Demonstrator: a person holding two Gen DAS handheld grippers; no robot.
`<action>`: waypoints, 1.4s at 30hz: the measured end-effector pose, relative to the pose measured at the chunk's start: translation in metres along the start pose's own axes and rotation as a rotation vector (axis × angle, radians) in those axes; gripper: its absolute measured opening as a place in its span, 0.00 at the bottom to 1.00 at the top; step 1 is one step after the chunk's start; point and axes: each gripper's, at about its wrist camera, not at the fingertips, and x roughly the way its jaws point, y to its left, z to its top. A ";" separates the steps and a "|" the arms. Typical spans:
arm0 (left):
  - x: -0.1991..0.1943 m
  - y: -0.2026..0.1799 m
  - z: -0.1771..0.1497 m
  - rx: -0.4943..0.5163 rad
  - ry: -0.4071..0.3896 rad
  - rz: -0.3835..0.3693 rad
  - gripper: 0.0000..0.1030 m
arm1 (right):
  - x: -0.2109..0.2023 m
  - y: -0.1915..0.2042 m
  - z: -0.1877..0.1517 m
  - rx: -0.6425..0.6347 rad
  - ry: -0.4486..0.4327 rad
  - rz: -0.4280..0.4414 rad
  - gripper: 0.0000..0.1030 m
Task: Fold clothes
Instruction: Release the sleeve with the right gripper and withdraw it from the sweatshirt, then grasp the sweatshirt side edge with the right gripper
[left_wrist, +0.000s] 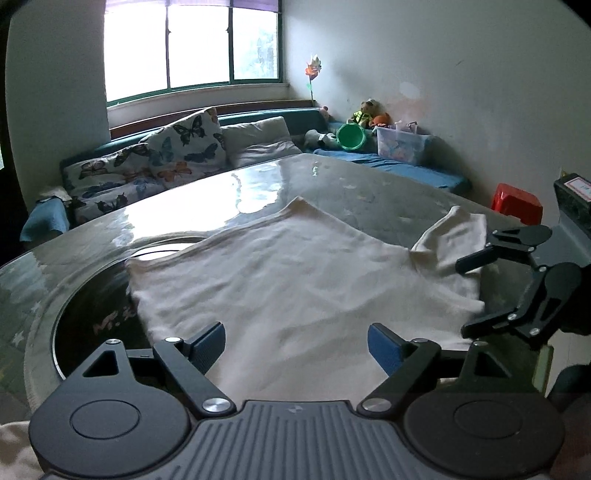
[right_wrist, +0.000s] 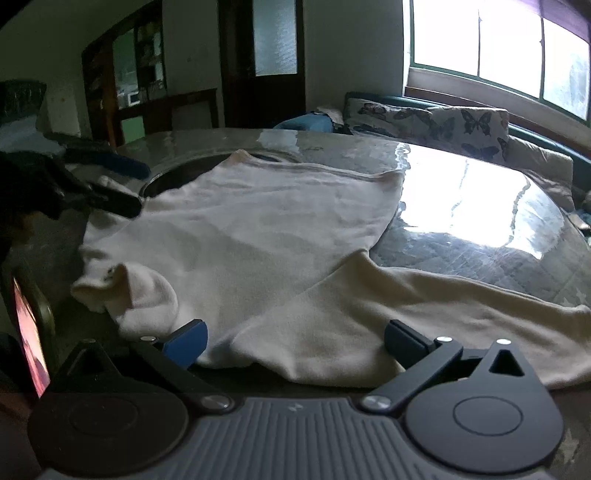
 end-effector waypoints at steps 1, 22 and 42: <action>0.002 0.000 0.001 -0.002 -0.001 0.000 0.86 | -0.005 -0.001 0.001 0.004 -0.014 -0.010 1.00; 0.011 -0.001 -0.004 -0.025 0.032 0.016 0.87 | -0.045 -0.155 -0.017 0.516 -0.066 -0.519 0.77; 0.012 -0.001 -0.010 -0.044 0.050 0.026 0.89 | -0.060 -0.167 -0.016 0.626 -0.129 -0.401 0.17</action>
